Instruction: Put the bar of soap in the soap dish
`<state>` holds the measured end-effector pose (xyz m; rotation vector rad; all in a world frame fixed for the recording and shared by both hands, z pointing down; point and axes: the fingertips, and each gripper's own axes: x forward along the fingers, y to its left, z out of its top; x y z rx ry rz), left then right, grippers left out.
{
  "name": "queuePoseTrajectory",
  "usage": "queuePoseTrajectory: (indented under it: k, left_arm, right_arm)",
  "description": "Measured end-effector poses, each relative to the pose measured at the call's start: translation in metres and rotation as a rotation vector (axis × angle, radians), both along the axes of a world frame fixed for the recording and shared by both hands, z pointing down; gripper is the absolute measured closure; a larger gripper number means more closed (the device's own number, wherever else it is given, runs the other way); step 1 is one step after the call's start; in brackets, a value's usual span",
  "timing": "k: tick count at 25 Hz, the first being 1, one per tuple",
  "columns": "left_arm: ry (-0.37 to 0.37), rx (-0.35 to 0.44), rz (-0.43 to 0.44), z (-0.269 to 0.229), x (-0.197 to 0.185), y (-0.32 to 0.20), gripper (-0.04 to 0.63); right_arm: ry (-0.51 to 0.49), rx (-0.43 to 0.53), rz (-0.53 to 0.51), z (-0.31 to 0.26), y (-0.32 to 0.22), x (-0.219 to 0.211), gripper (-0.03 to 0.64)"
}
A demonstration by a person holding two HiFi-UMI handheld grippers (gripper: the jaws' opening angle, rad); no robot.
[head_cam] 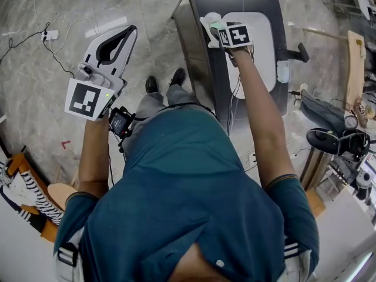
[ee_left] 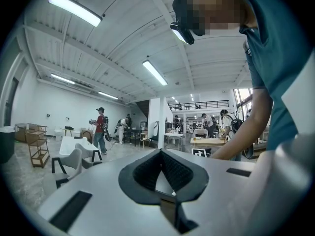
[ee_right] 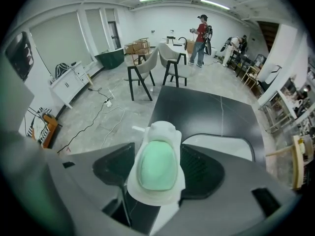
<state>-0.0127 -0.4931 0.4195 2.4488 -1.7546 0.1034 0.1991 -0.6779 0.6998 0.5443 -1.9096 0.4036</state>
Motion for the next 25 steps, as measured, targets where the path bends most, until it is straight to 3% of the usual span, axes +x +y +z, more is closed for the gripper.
queuePoseTrajectory:
  k: [3,4,5,7,8,15,25]
  left_arm:
    - [-0.004,0.012,0.003,-0.003,-0.001,0.0,0.592]
    - [-0.003,0.015,0.004,-0.004,0.0,0.0,0.592]
    - [-0.003,0.019,0.005,-0.006,0.0,0.0,0.592]
    - [-0.006,0.029,0.009,-0.009,0.002,0.001,0.592]
    - [-0.009,0.035,0.014,-0.01,0.003,0.001,0.592]
    - [-0.029,0.08,0.055,-0.026,0.009,0.004,0.592]
    - [-0.064,0.11,0.111,-0.044,0.023,0.018,0.592]
  right_arm:
    - [-0.029,0.041,0.012,-0.014,-0.005,-0.002,0.331]
    - [-0.04,0.065,0.017,-0.021,-0.007,-0.002,0.364]
    - [-0.049,0.098,0.02,-0.029,-0.009,-0.002,0.414]
    - [-0.074,0.172,0.024,-0.045,-0.012,-0.001,0.574]
    - [-0.095,0.201,0.023,-0.053,-0.012,-0.002,0.594]
    - [-0.251,0.222,-0.007,-0.1,0.017,-0.011,0.603]
    - [-0.376,0.345,0.067,-0.168,0.059,0.018,0.603]
